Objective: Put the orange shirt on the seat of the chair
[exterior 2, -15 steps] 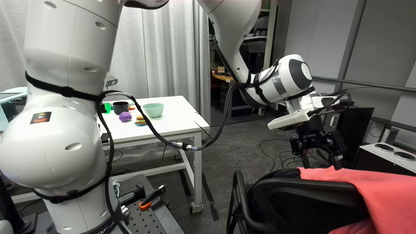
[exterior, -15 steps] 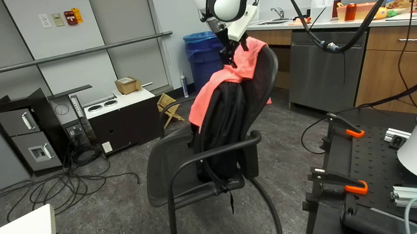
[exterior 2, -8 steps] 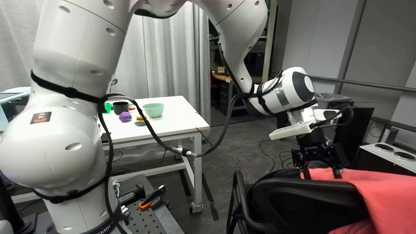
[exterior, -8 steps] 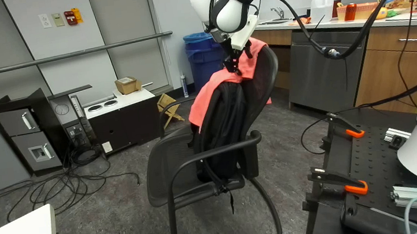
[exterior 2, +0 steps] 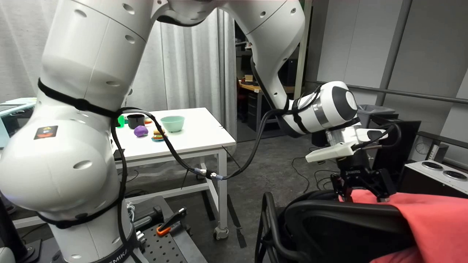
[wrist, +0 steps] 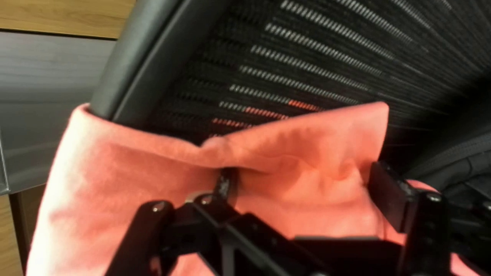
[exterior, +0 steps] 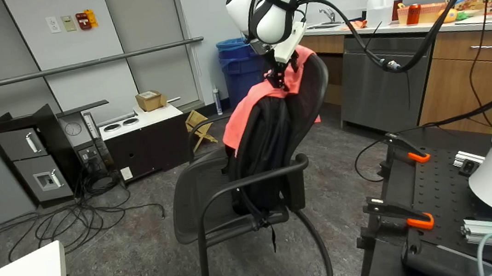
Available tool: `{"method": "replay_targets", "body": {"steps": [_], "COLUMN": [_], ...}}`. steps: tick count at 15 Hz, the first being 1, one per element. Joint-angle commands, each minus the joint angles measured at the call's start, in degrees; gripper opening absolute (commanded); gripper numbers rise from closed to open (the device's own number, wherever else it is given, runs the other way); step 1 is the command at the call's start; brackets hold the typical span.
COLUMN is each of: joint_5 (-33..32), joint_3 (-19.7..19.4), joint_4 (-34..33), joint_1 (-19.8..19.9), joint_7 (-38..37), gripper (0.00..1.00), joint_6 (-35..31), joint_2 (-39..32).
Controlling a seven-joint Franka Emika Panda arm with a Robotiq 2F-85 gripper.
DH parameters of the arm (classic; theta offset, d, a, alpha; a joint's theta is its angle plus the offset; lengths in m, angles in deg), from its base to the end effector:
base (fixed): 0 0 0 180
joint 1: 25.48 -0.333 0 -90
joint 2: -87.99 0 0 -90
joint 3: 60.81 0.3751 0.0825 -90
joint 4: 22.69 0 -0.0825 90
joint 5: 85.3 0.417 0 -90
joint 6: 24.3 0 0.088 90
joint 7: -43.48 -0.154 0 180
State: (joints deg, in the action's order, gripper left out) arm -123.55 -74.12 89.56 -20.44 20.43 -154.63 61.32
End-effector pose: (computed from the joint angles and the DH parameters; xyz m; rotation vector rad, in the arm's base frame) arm 0.6106 -0.2374 0.2257 2.5390 -0.2844 -0.1665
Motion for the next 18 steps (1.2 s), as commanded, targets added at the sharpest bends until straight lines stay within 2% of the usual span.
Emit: {"method": "replay_targets", "body": {"steps": [1,7,9,14,18], "joint_5": [-0.58,1.25,1.81,-0.24,-2.34], "joint_3": [-1.41,-2.0,-2.06,-2.89,-2.59], "joint_4": [-0.83,-1.1,-0.92,0.42,1.05], "joint_1": [0.02,1.25,1.31,-0.25,-2.21], "joint_7": [-0.42,0.32,0.1,-3.55,-9.87], "gripper": [0.56,0.1,0.0,0.02,0.02], "joint_6": [-0.85,-0.79,-0.94,-3.91,-8.51], "joint_2": [-1.0,-0.11,0.34,4.55,11.3]}}
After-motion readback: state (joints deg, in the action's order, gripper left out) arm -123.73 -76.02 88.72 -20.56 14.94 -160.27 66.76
